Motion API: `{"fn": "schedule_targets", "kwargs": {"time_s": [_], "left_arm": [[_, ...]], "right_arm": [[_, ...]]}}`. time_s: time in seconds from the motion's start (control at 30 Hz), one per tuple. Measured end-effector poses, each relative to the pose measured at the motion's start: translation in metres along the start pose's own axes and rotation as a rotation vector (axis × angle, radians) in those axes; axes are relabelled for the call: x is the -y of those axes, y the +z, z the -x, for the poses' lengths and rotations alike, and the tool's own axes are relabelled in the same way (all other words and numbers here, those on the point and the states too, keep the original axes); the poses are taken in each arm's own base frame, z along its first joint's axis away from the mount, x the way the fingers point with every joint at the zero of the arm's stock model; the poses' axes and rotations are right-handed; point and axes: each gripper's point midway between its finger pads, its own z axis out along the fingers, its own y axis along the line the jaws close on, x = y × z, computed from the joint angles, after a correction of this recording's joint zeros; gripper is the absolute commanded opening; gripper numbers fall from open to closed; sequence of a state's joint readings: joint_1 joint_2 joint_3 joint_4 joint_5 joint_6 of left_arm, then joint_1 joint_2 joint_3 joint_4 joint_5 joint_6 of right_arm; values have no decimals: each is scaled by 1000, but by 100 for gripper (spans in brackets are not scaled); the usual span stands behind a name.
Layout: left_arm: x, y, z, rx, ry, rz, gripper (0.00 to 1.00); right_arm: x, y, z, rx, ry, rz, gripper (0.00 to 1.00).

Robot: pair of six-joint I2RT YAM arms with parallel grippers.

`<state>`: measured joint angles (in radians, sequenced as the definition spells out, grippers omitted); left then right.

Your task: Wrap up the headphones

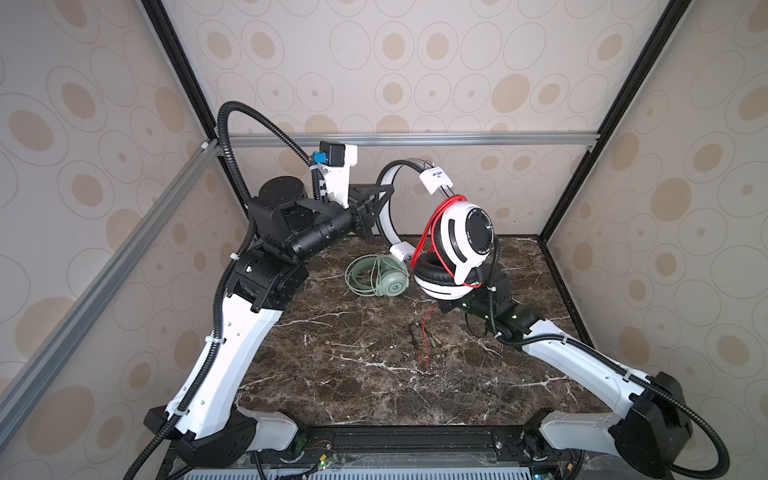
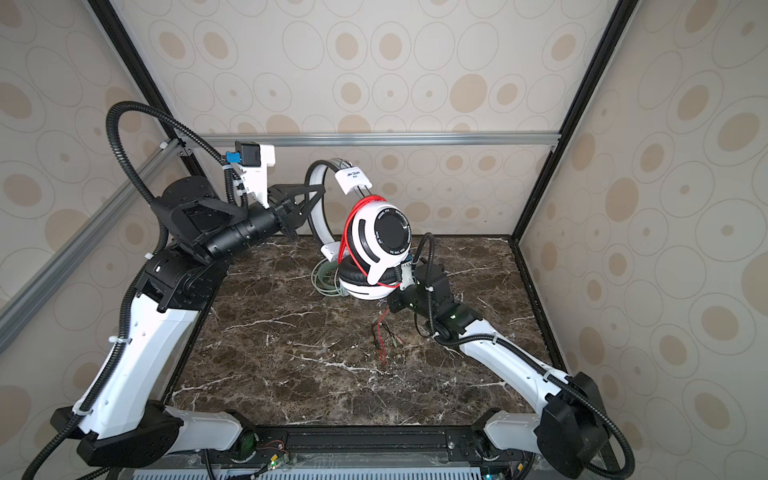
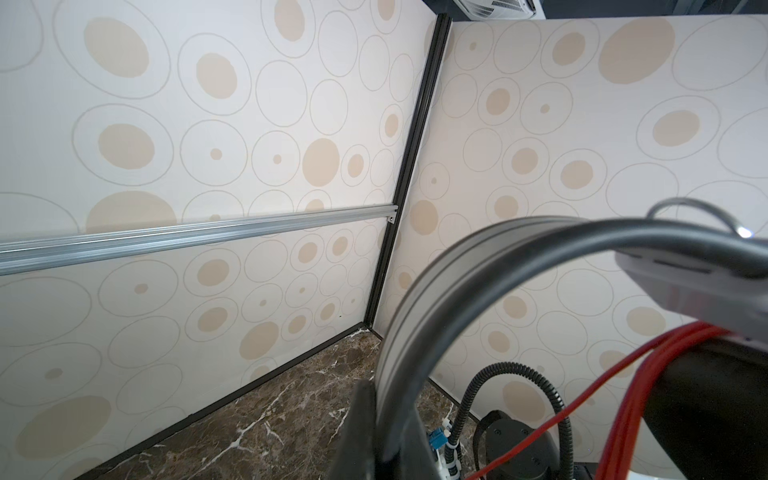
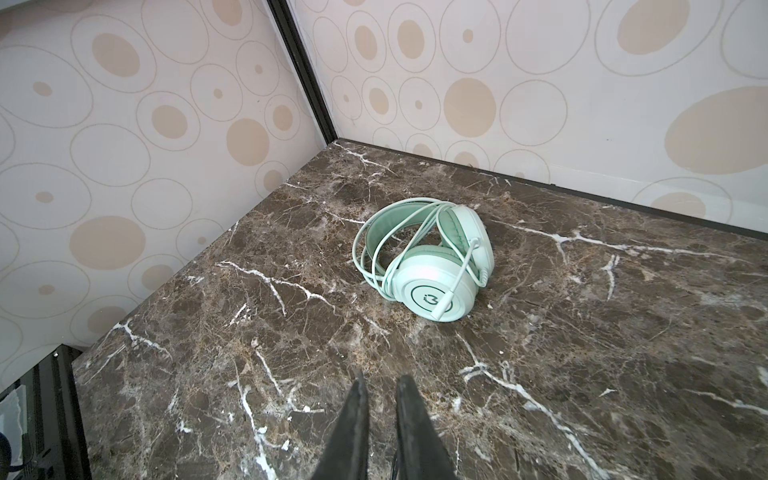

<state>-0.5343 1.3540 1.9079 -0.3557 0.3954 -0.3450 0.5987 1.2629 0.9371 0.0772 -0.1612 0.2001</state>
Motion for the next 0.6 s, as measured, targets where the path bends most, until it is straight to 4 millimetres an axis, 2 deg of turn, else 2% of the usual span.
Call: {"fn": "schedule_targets", "kwargs": {"time_s": [0.37, 0.6], "left_arm": [[3, -1, 15, 55, -31, -12, 0], [-8, -3, 31, 129, -59, 58, 0]], "right_arm": [[0, 3, -4, 16, 20, 11, 16], [-1, 6, -17, -9, 40, 28, 13]]}}
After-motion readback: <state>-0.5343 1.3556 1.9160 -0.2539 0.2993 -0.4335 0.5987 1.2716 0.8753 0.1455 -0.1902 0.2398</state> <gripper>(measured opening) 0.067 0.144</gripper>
